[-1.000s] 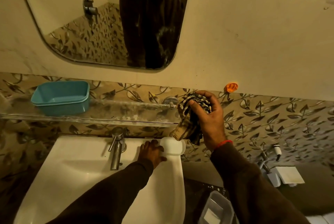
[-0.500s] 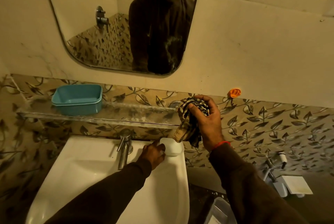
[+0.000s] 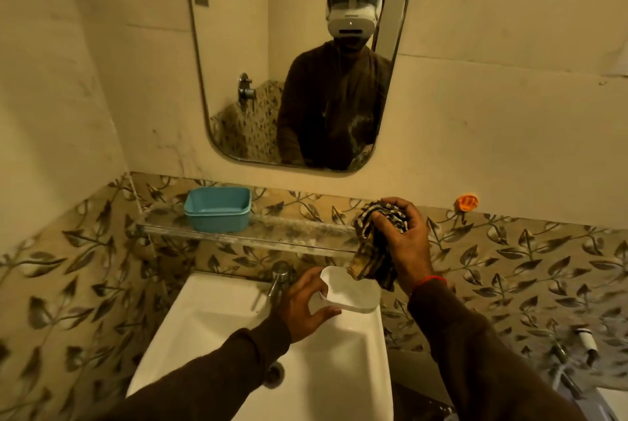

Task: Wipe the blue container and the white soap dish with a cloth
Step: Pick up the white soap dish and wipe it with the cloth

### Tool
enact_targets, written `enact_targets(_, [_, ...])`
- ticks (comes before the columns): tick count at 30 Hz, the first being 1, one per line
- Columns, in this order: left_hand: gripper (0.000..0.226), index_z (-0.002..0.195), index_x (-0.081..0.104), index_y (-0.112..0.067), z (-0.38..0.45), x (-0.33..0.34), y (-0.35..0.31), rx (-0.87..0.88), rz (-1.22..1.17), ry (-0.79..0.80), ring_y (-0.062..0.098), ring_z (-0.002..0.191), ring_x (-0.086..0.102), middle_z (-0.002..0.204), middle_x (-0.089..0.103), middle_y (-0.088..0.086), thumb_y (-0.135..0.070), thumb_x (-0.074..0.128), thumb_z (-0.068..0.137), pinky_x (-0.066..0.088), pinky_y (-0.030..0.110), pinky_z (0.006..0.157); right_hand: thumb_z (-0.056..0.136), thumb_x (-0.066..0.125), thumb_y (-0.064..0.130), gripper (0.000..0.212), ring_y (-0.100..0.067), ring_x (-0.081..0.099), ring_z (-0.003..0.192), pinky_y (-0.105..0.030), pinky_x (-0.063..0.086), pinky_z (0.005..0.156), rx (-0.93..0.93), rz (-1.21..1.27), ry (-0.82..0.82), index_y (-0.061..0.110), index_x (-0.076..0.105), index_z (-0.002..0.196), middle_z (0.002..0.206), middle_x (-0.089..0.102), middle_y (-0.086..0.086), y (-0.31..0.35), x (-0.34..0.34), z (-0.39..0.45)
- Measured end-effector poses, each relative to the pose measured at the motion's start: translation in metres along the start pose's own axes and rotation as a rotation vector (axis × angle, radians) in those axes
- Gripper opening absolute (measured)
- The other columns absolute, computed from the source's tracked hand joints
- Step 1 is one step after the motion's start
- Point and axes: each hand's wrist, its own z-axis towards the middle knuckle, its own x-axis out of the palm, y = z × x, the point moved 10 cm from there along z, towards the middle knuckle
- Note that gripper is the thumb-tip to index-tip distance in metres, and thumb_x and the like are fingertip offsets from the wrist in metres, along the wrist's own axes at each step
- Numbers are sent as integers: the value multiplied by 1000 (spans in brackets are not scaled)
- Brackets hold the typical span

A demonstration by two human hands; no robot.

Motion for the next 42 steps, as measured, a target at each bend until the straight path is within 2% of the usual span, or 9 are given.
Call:
enact_targets(4, [61, 103, 59, -2, -2, -47, -21, -53, -136, -151, 21, 110, 58, 132, 55, 8, -57, 73, 78, 49, 25, 89, 85, 73, 12, 23, -18, 70, 93, -32, 59, 75, -28, 20, 42, 24, 65, 104, 101, 71, 3, 18, 29, -3])
enact_targets(7, [56, 106, 51, -1, 5, -77, -40, -73, -379, -248, 45, 98, 60, 117, 57, 27, -41, 77, 77, 56, 47, 83, 85, 73, 9, 24, -16, 70, 91, -30, 59, 73, -75, 63, 97, 21, 65, 105, 100, 72, 4, 38, 57, -7])
enact_targets(11, [47, 119, 52, -28, 13, -115, -72, -23, -683, -348, 26, 93, 66, 107, 63, 9, -37, 78, 81, 57, 41, 78, 86, 71, 8, 24, -25, 70, 96, -40, 60, 80, -138, 127, 164, 18, 64, 107, 104, 71, -5, 71, 93, -9])
enact_targets(15, [77, 145, 39, -42, 32, -133, -83, -9, -1139, -333, 34, 127, 60, 142, 59, 7, -20, 79, 83, 56, 53, 90, 86, 72, 10, 26, -25, 68, 102, -47, 58, 87, -177, 165, 205, 17, 63, 110, 111, 69, -7, 98, 120, -8])
enact_targets(19, [81, 152, 39, -28, 48, -123, -93, -118, -1439, -272, 38, 137, 50, 149, 52, 16, -39, 79, 82, 48, 58, 103, 88, 70, 15, 27, -27, 68, 104, -54, 56, 88, -178, 202, 272, 20, 62, 113, 111, 69, -6, 108, 144, -12])
enact_targets(23, [57, 139, 60, -17, 57, -108, -97, -249, -1566, -222, 35, 129, 58, 142, 59, 17, -54, 47, 97, 56, 46, 92, 89, 69, 22, 32, -21, 65, 109, -50, 55, 91, -194, 198, 224, 30, 59, 118, 117, 66, 1, 110, 147, -13])
enact_targets(31, [54, 138, 60, -14, 84, -125, -76, -394, -1642, -137, 38, 104, 71, 129, 68, 21, -49, 41, 101, 59, 47, 86, 91, 65, 27, 31, -21, 65, 110, -35, 58, 82, -60, 499, -30, 35, 58, 120, 122, 65, -2, 107, 99, 23])
enact_targets(38, [55, 129, 68, -13, 102, -124, -88, -407, -1593, -36, 37, 112, 69, 134, 64, 21, -50, 48, 94, 47, 53, 104, 79, 71, 6, 75, -22, 50, 124, -47, 48, 102, -110, -43, 318, 36, 34, 137, 139, 42, -6, 109, 132, 5])
enact_targets(42, [57, 131, 66, -9, 105, -121, -91, -397, -1581, -33, 34, 124, 63, 139, 61, 21, -50, 40, 101, 54, 48, 99, 83, 68, 0, 73, -21, 51, 125, -46, 48, 104, -114, -217, 412, 30, 34, 140, 140, 43, -7, 106, 145, -1])
